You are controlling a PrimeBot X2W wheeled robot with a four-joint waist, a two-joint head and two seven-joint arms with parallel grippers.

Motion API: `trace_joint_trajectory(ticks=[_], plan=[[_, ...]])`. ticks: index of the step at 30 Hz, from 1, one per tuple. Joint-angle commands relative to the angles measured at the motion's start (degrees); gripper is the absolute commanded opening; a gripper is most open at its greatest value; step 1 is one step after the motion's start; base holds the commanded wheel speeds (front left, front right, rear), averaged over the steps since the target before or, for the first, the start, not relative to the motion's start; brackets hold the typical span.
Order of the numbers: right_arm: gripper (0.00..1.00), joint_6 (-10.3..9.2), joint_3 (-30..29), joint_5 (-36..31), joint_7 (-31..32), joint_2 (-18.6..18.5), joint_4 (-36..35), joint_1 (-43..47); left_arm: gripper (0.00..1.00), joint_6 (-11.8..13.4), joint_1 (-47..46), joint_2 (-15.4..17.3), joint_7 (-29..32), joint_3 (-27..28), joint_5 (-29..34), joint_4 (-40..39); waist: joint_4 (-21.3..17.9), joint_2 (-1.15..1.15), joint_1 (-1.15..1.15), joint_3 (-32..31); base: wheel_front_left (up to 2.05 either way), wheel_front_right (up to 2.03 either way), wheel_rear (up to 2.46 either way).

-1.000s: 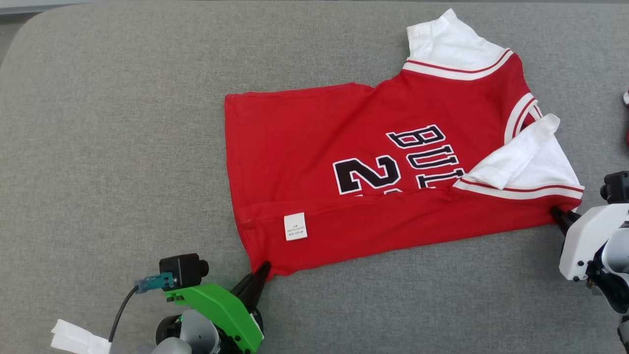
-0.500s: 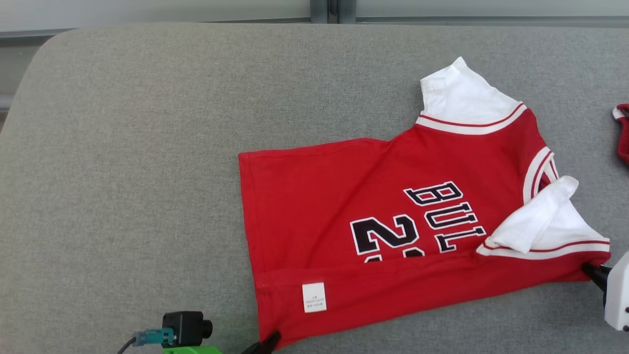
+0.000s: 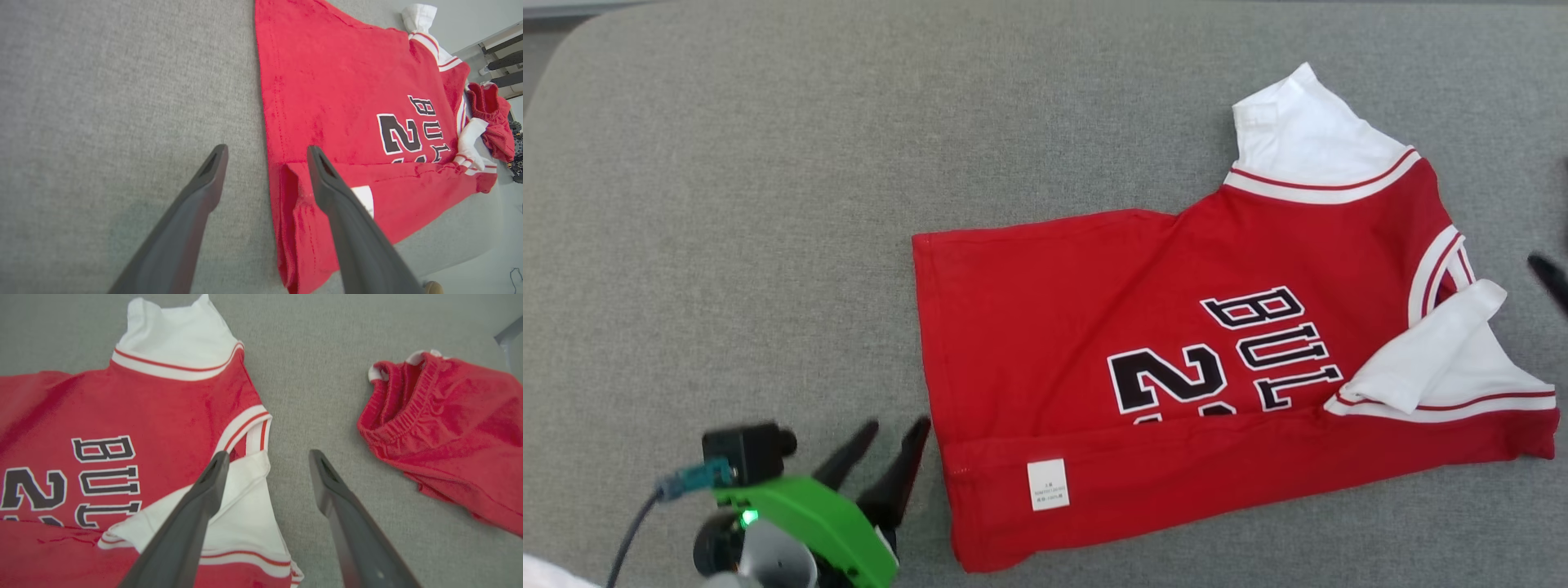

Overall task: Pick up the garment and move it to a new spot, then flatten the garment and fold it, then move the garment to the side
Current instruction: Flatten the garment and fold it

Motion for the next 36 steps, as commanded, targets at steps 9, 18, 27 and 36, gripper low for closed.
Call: trace_joint_trajectory(ticks=[9,18,27,36], plan=[[1.00,-0.06,10.5,-12.7,3.0,1.7,8.0,-28.7,1.00,-3.3,-25.8,-7.0,3.3,-3.6,5.7,13.4,6.8,0.00,0.00,13.1,0.00,0.00,0.00],[1.00,-0.07,18.4,-20.3,0.4,4.7,25.3,-42.7,1.00,-7.9,-34.7,-13.0,1.7,-6.5,7.1,25.7,9.3,0.00,0.00,15.8,0.00,0.00,0.00],[0.98,-0.06,21.0,-19.5,-1.5,4.5,32.2,-44.7,1.00,-10.0,-36.6,-14.3,1.3,-7.9,7.2,29.6,8.5,0.00,0.00,16.3,0.00,0.00,0.00],[0.00,-0.12,20.2,-20.3,-6.3,4.5,35.2,-46.3,0.00,-11.2,-37.5,-13.9,2.4,-7.8,5.8,29.9,7.5,0.00,0.00,16.2,0.00,0.00,0.00]])
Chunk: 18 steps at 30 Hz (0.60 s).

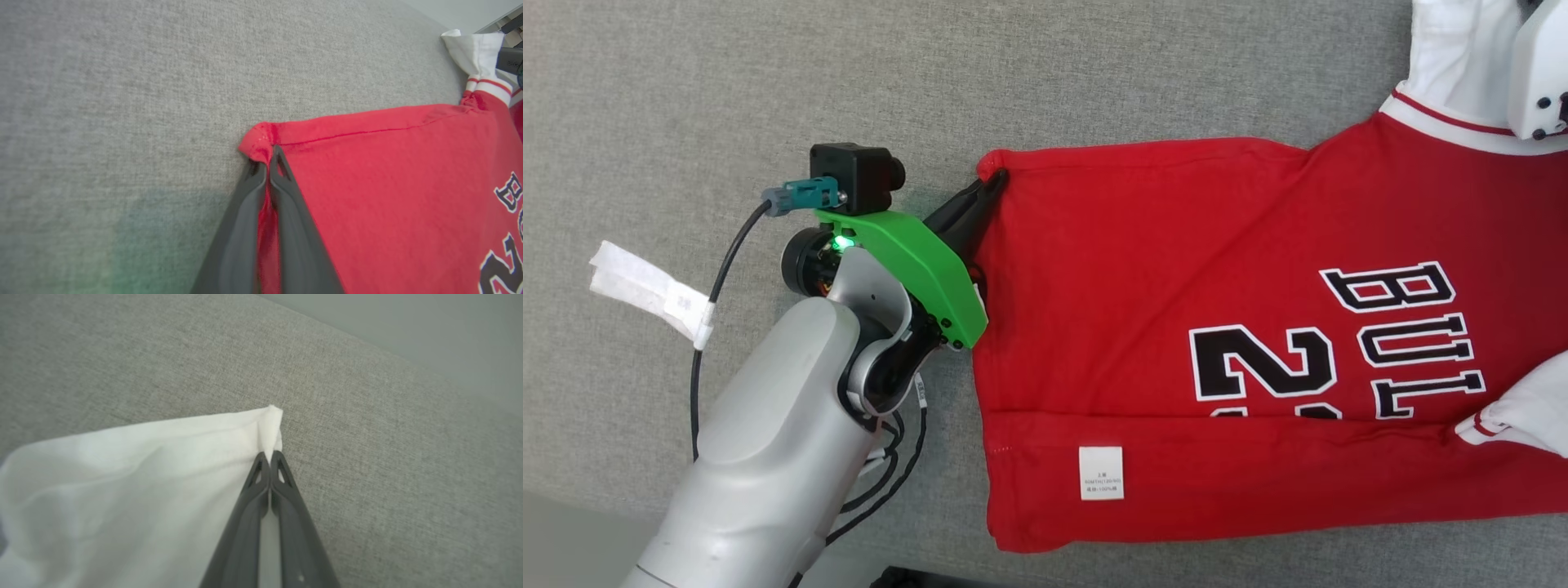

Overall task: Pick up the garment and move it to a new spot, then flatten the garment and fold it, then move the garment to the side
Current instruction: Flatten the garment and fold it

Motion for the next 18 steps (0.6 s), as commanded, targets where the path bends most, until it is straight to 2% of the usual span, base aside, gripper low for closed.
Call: trace_joint_trajectory(ticks=[1,8,14,18], plan=[[0.00,-0.13,-1.1,-1.1,-1.8,-0.4,0.9,-1.0,0.00,0.3,0.5,0.1,0.5,-0.4,-0.2,1.2,-0.1,0.00,-0.01,0.0,0.00,0.00,0.00],[0.00,-0.13,-3.9,-2.6,-8.6,0.4,2.6,-4.1,0.00,1.7,-2.3,2.9,-2.1,3.4,-0.1,0.4,-1.2,0.00,-0.01,-0.8,0.00,0.00,0.00],[0.00,-0.13,-2.9,1.1,-12.1,0.5,1.4,-2.2,0.00,2.5,-1.7,3.8,-3.4,4.9,-0.9,-0.7,-2.9,0.00,-0.01,-2.8,0.00,0.00,0.00],[0.00,-0.12,-2.1,5.3,-15.0,-0.7,-2.9,2.1,0.00,2.6,1.0,3.9,-4.3,4.7,-1.1,-2.3,-4.2,0.00,-0.01,-4.6,0.00,0.00,0.00]])
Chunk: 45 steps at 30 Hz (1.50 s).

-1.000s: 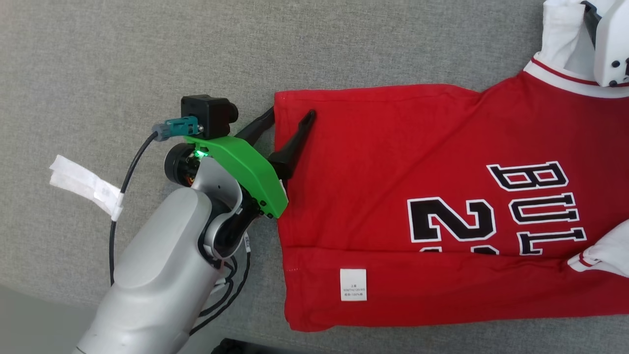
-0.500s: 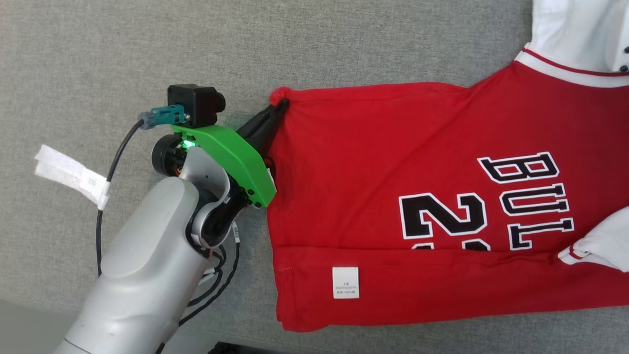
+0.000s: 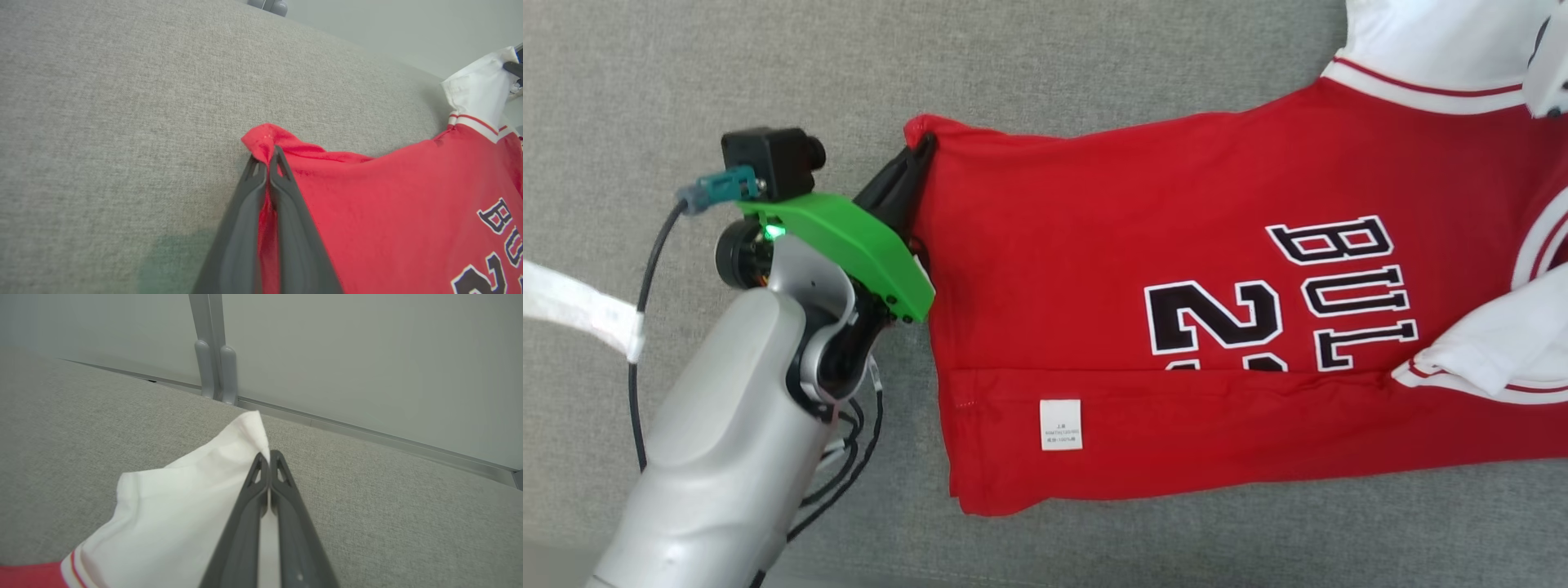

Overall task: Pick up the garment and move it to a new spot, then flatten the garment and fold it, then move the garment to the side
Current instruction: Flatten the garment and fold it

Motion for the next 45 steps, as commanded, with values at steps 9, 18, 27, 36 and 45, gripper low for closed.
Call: trace_joint_trajectory(ticks=[9,18,27,36,45], plan=[[0.00,-0.10,-4.1,7.5,-4.5,-2.3,-13.3,21.7,0.00,2.9,16.5,3.4,-2.3,1.2,-3.4,-13.7,-4.6,0.00,0.00,-9.2,0.00,0.00,0.00],[0.00,-0.10,-9.3,10.3,-6.1,2.7,-20.3,40.0,0.00,8.1,31.6,6.0,-2.7,2.7,-7.2,-25.0,-6.9,0.00,0.00,-14.7,0.00,0.00,0.00],[0.00,-0.10,-10.0,8.1,-7.5,6.4,-16.5,45.2,0.00,10.0,37.6,6.1,-1.6,2.5,-9.8,-25.0,-7.8,0.00,0.00,-16.1,0.00,0.00,0.00],[1.00,-0.11,-7.9,5.9,-2.3,4.0,-12.1,46.8,1.00,8.4,38.4,6.0,-6.3,1.2,-5.9,-18.2,-7.5,0.00,0.00,-17.9,0.00,0.00,0.00],[1.00,-0.06,-11.2,-0.8,4.4,5.8,-18.0,42.0,1.00,11.5,40.6,3.6,-20.1,0.1,7.3,-16.5,-6.3,0.00,0.00,-18.2,0.00,0.00,0.00]])
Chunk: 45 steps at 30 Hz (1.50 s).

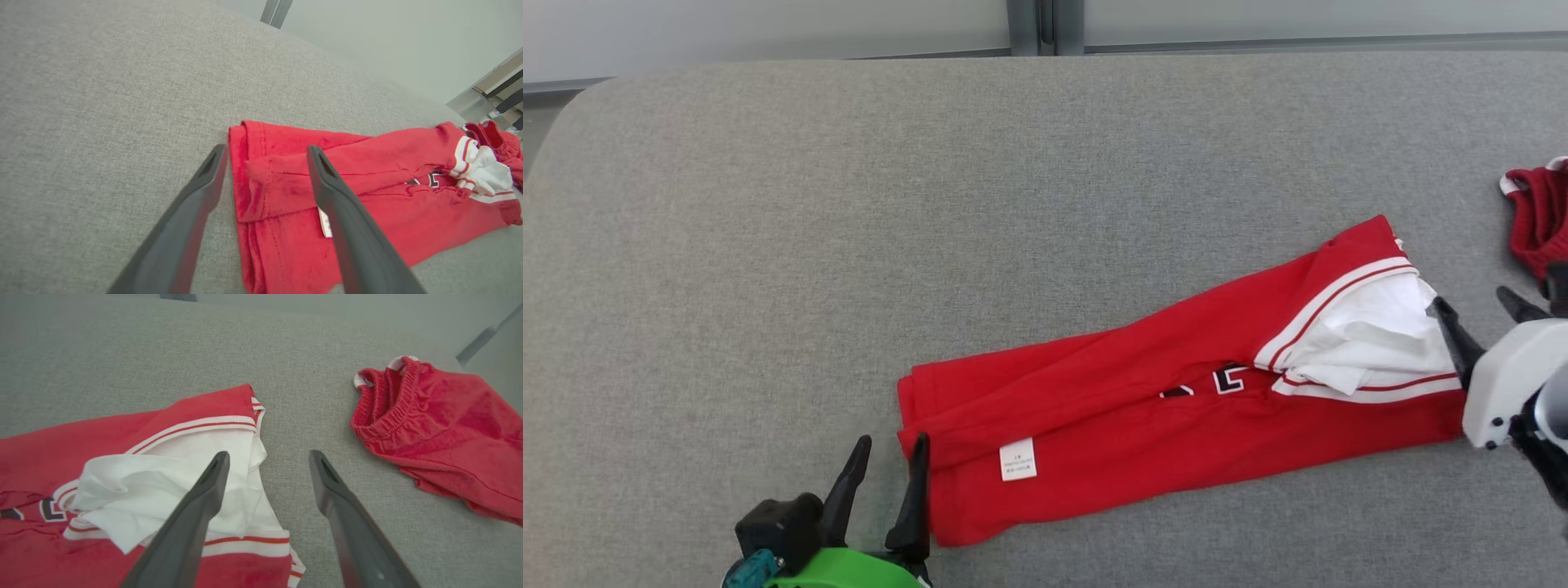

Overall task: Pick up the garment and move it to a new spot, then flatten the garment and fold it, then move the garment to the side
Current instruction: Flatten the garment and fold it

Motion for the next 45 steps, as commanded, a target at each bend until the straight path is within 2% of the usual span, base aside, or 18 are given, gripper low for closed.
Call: trace_joint_trajectory(ticks=[1,3,6,9,15,19,20,21,24,28,34,38,41,45], plan=[[1.00,-0.02,1.1,-1.3,1.2,0.8,0.6,-0.8,1.00,0.5,0.0,-0.2,-0.7,-0.4,3.0,0.9,1.1,0.00,0.00,0.6,0.00,0.00,0.00],[1.00,-0.03,1.8,-2.5,2.8,1.4,2.2,-2.1,1.00,0.2,-0.1,-2.4,-1.2,0.3,4.8,1.9,2.1,0.00,0.00,1.3,0.00,0.00,0.00],[1.00,-0.03,2.0,-5.1,4.0,1.1,5.9,-3.1,1.00,-1.4,-0.6,-4.0,-1.4,2.5,10.2,2.2,3.6,0.00,0.00,2.3,0.00,0.00,0.00],[1.00,-0.04,1.3,-7.1,4.1,0.8,10.0,-4.0,1.00,-3.9,1.1,-7.1,-1.3,6.0,15.2,1.6,4.8,0.00,0.00,2.8,0.00,0.00,0.00],[1.00,-0.03,1.0,-4.6,4.9,1.7,17.0,-4.0,1.00,-8.8,3.7,-11.4,-1.3,12.4,21.2,2.6,6.2,0.00,0.00,2.6,0.00,0.00,0.00],[1.00,0.05,3.8,0.1,4.5,2.7,20.1,-4.0,1.00,-11.5,4.8,-12.9,-1.3,15.4,23.5,3.0,6.7,0.00,0.00,2.2,0.00,0.00,0.00],[0.58,0.22,4.1,1.8,3.9,3.1,20.5,-4.4,1.00,-12.0,5.0,-13.2,-1.3,16.0,23.9,3.1,6.7,0.00,0.00,2.1,0.00,0.00,0.00],[0.00,0.22,4.2,3.4,3.7,3.2,21.4,-4.7,1.00,-12.6,5.1,-13.4,-1.3,16.6,24.5,3.3,6.8,0.00,0.00,2.0,0.00,0.00,0.00],[0.00,0.06,3.1,7.3,1.7,2.6,23.1,-5.6,1.00,-13.8,6.0,-13.8,-1.3,18.0,25.4,3.8,6.9,0.00,0.00,1.3,0.00,0.00,0.00],[0.00,-0.13,-0.2,9.4,-0.2,-2.2,24.7,-6.2,1.00,-14.8,7.2,-14.0,-1.3,19.2,25.8,4.9,7.6,0.00,0.00,-0.3,0.00,0.00,0.00],[0.00,-0.06,-8.0,11.6,-0.4,-11.3,23.8,-4.8,1.00,-13.8,8.9,-14.1,-1.3,18.5,22.8,5.0,8.7,0.00,0.00,-3.3,0.00,0.00,0.00],[0.00,-0.06,-8.6,13.4,0.9,-15.0,18.6,-3.1,1.00,-13.2,9.9,-14.1,-1.3,17.7,21.3,5.1,9.2,0.00,0.00,-5.0,0.00,0.00,0.00],[0.00,-0.03,-5.2,15.3,2.2,-14.7,12.4,-0.9,1.00,-12.7,10.4,-14.1,-1.3,17.3,20.5,5.0,9.4,0.00,0.00,-5.9,0.00,0.00,0.00],[0.00,-0.03,2.5,17.8,3.5,-10.4,3.0,1.3,1.00,-12.1,10.7,-14.1,-1.3,16.8,20.2,4.8,9.0,0.00,0.00,-6.3,0.00,0.00,0.00]])
